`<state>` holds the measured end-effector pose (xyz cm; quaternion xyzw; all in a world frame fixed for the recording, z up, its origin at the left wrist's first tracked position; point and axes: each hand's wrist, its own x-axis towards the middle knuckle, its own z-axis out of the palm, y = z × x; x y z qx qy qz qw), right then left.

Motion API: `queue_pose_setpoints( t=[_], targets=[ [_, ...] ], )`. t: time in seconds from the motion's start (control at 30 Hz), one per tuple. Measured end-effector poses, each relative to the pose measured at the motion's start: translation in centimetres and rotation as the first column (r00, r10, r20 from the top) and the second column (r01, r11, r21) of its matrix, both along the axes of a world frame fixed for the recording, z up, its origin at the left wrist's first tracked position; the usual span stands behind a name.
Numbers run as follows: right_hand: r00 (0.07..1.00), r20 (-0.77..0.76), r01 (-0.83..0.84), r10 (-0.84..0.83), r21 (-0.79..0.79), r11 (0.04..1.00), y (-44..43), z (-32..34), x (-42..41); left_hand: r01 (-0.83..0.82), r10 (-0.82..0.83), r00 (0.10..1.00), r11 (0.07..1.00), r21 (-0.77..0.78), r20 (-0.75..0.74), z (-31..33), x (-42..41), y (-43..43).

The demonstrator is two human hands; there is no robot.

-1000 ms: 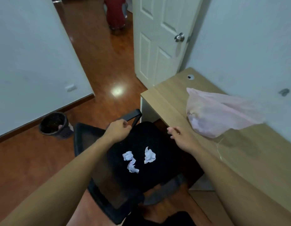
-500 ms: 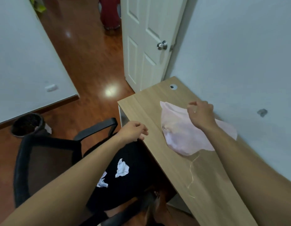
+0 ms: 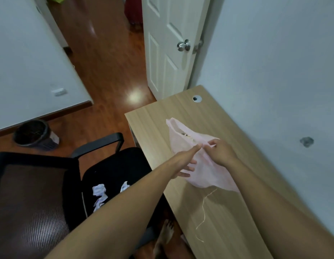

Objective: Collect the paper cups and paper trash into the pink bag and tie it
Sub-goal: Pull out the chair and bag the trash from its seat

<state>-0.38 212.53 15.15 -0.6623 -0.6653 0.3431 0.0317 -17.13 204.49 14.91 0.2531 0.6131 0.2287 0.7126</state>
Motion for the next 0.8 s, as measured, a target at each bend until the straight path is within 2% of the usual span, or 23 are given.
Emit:
queue_pose_setpoints(
  t=[0.17,0.33,0.43,0.57,0.63,0.7,0.8],
  targets=[
    [0.935,-0.352,-0.053,-0.03,-0.225,0.973,-1.4,0.2,-1.7,-0.318,0.317,0.948,0.947,0.05,0.026,-2.1,1.0,0.8],
    [0.858,-0.497,-0.069,-0.133,-0.368,0.927,-2.1,-0.6,-4.2,-0.491,0.491,0.871,0.864,0.111,0.028,-2.2,-3.1,-1.3],
    [0.747,-0.602,-0.047,-0.284,-0.473,0.88,-2.4,0.2,-7.0,-0.595,0.595,0.802,0.795,0.115,0.038,-2.8,-6.4,-2.9],
    [0.638,-0.605,0.042,-0.477,-0.591,0.806,-2.7,1.8,-11.1,-0.708,0.709,0.704,0.697,0.109,0.04,-2.8,-10.8,-5.2],
    [0.633,-0.603,0.092,-0.486,-0.564,0.82,-2.4,2.2,-12.8,-0.78,0.78,0.625,0.619,0.094,0.045,-2.7,-13.3,-6.7],
    [0.62,-0.62,0.102,-0.48,-0.543,0.833,-2.4,2.5,-14.0,-0.846,0.839,0.532,0.531,0.043,0.112,-2.8,-16.0,-8.0],
    [0.53,-0.671,0.081,-0.519,-0.569,0.818,-2.6,2.7,-15.5,-0.893,0.889,0.45,0.449,0.03,0.089,-2.6,-19.5,-9.5]
  ],
)
